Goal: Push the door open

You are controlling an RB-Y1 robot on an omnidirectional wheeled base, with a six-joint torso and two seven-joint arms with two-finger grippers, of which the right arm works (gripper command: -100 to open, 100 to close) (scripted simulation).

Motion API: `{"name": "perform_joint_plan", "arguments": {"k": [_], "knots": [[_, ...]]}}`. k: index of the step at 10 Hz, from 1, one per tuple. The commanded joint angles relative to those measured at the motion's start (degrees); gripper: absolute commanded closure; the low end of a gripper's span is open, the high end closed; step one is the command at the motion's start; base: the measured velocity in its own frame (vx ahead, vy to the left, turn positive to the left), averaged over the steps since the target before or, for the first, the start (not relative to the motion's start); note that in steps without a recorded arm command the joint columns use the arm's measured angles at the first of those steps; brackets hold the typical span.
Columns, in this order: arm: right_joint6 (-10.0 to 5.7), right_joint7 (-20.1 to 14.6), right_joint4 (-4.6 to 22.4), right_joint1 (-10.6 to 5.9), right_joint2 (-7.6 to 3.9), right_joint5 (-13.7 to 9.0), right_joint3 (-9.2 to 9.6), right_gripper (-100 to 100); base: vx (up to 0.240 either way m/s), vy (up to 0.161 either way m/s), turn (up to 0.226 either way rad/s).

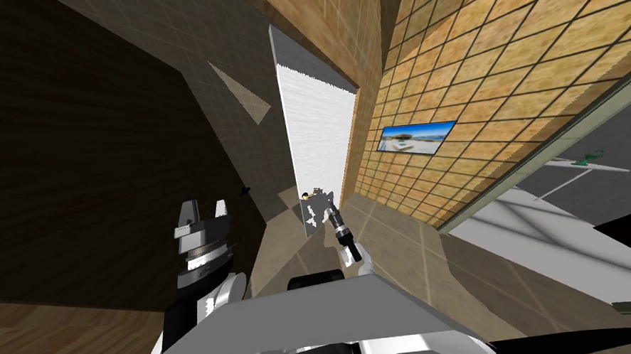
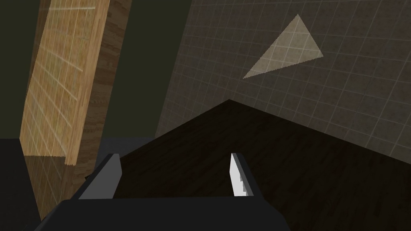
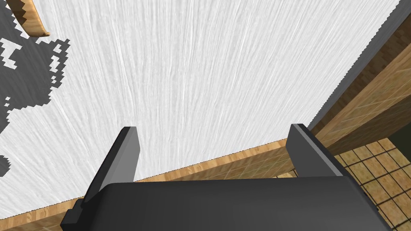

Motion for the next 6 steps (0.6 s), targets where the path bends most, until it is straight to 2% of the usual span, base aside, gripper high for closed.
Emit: {"name": "perform_joint_plan", "arguments": {"k": [1,2,3,4,5,6], "knots": [[-0.38,0.1,2.2,-0.89,0.23,0.2,0.18,-100,0.035,-0.041,0.030],[-0.76,0.0,4.2,-2.08,0.25,0.6,0.61,-100,0.050,-0.035,0.062],[-0.76,0.0,5.0,-2.08,0.25,0.6,0.61,-100,0.045,-0.038,0.029],[-1.13,-0.2,7.0,-3.24,0.29,1.0,1.04,-100,0.043,-0.057,0.047],[-1.13,-0.2,7.7,-3.24,0.29,1.0,1.04,-100,0.034,-0.045,0.035],[-1.49,-0.3,9.8,-4.36,0.36,1.3,1.45,-100,0.039,-0.045,0.061]]}}
